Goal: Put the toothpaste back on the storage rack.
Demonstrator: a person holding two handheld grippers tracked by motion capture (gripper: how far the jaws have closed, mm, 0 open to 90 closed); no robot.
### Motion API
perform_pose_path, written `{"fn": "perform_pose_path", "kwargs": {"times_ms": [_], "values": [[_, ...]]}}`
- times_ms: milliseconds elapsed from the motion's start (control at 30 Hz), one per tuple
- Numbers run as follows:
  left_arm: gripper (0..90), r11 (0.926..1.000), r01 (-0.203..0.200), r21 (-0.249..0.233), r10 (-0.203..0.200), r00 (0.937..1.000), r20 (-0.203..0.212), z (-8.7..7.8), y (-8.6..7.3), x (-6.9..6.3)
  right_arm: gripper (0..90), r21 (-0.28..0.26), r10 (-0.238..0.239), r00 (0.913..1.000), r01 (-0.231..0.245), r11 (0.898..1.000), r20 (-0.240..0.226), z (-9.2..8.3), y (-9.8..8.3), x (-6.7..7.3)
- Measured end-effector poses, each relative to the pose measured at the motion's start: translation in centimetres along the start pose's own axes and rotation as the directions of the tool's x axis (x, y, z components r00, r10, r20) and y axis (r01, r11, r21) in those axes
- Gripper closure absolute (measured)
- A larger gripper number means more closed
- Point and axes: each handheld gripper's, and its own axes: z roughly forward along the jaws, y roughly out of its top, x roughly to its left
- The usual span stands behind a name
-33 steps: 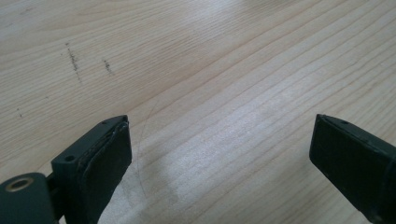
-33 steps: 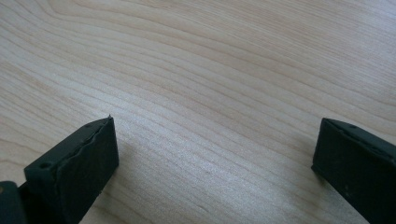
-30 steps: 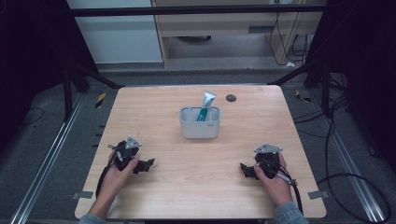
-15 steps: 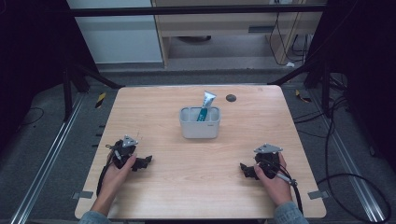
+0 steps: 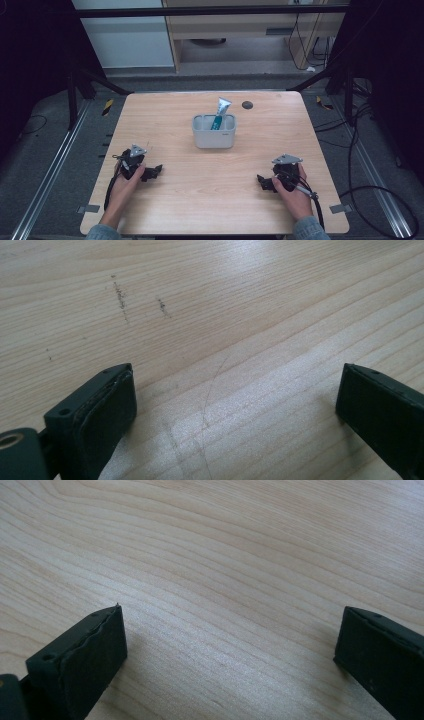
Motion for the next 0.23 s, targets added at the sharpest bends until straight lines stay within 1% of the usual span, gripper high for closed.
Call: {"fn": "perform_pose_path", "kwargs": {"times_ms": [233], "values": [[0.0,1.0000,0.004,0.008,-0.004,1.0000,-0.008,0.08,0.04,0.06,0.5,0.000,0.000,1.0000,0.000,1.000,0.000,0.00,0.00,0.01]]}}
